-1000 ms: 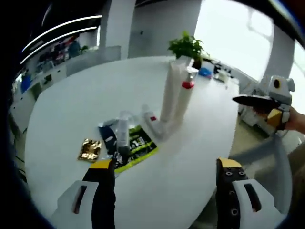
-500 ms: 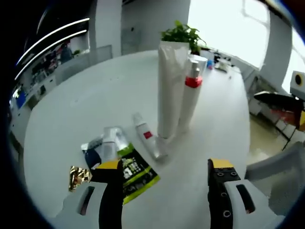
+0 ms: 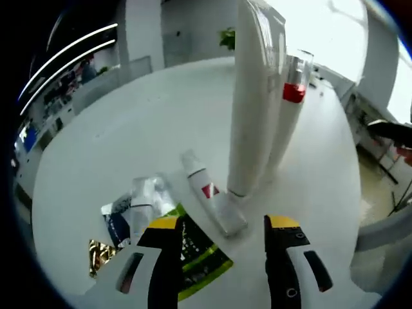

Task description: Arrange the skincare products in the storage area until every visible bottle or jar stands upright without overlapping.

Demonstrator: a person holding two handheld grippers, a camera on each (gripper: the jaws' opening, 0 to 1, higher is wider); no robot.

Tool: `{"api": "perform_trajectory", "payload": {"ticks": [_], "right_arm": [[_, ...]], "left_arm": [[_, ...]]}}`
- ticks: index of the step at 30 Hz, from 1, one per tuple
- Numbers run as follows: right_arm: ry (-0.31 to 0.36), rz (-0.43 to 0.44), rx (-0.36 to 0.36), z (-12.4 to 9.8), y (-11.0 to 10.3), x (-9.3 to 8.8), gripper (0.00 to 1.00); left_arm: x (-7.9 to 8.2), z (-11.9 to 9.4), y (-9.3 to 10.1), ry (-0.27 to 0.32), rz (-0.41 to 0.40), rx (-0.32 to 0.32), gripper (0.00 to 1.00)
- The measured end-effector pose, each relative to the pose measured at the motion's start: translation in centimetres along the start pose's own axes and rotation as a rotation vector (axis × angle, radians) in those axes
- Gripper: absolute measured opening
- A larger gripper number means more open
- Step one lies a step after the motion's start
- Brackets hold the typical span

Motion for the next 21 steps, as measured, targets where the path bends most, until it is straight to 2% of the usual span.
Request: {"api": "perform_trajectory", "payload": {"ticks": [8, 12, 21], "right_arm": [[-0.01, 0.004, -0.004, 0.3, 0.1, -0.1, 0.85], [-0.011, 0.007, -0.01, 0.2, 0.3, -0.2, 0.85], [-0.017, 0.011, -0.014, 0.3, 0.2, -0.3, 0.85]], "left_arm": [[0.2, 0.7, -0.2, -0.018, 0.039, 0.002, 0.43], [-0.1, 0.9, -0.6, -0.046, 0.059, 0.01, 0.4], [-0.2, 0.7, -1.5, -0.065, 0.057, 0.024, 0.36]]}}
Point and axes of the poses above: the point that each gripper's makers call its tool centre point, and the gripper's own axes: z roughly forward along the fingers, y roughly to its right, x roughly out of its top, the point moved 4 cm from there along -z, roughly backward along the fingers, and after that the axes turned 12 degrees about -x, right-handed, at the moved point
